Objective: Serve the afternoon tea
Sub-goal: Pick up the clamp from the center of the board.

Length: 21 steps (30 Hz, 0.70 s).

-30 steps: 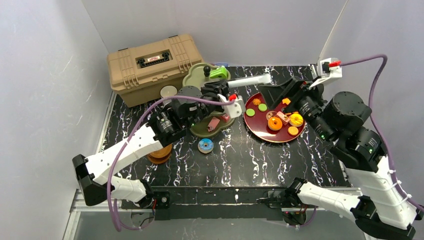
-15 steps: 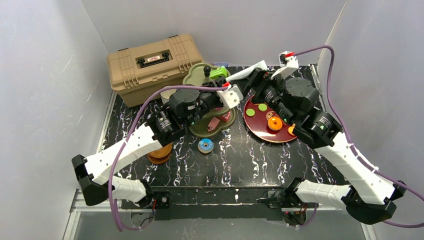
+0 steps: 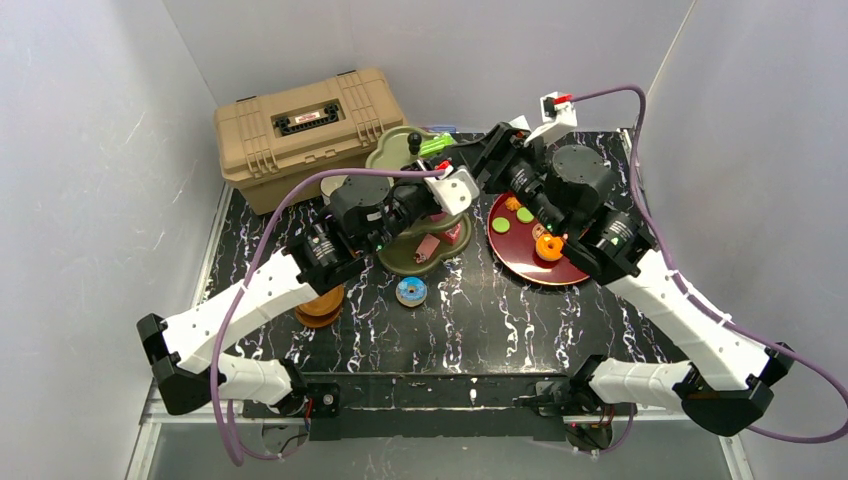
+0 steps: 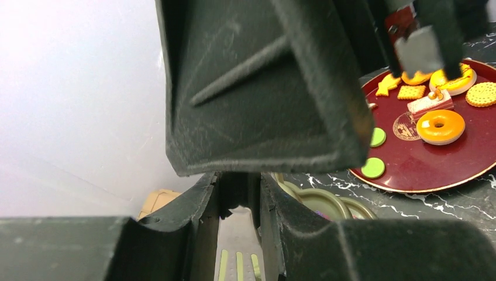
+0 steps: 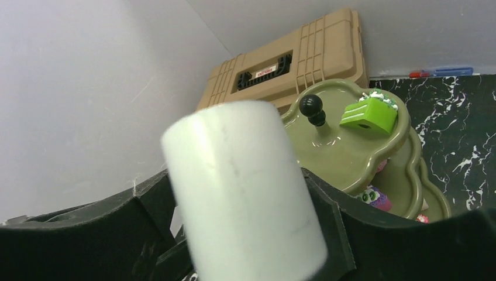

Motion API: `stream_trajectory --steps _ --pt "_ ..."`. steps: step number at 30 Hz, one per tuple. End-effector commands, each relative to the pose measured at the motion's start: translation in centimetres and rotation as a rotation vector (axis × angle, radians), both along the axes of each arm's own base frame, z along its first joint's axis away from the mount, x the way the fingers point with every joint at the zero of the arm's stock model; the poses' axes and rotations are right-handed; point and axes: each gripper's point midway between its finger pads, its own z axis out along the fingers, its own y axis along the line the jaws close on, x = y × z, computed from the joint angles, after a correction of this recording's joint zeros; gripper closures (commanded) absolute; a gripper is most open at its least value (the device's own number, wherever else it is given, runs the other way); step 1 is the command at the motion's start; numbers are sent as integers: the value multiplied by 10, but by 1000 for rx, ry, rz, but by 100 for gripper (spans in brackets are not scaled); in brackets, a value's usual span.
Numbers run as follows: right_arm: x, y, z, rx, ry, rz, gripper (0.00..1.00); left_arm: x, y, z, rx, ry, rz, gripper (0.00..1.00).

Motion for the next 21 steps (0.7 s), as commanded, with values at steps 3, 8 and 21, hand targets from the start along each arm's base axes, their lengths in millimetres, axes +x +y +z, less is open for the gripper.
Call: stream_trajectory --steps 3,8,21 --pt "-2 1 25 58 -49 7 21 -17 5 31 -102 -38 -56 100" --pt "0 1 30 58 -48 48 25 -22 6 27 -86 -44 -83 100" --pt "-3 5 23 69 -5 136 63 -22 3 25 -75 -32 -92 99"
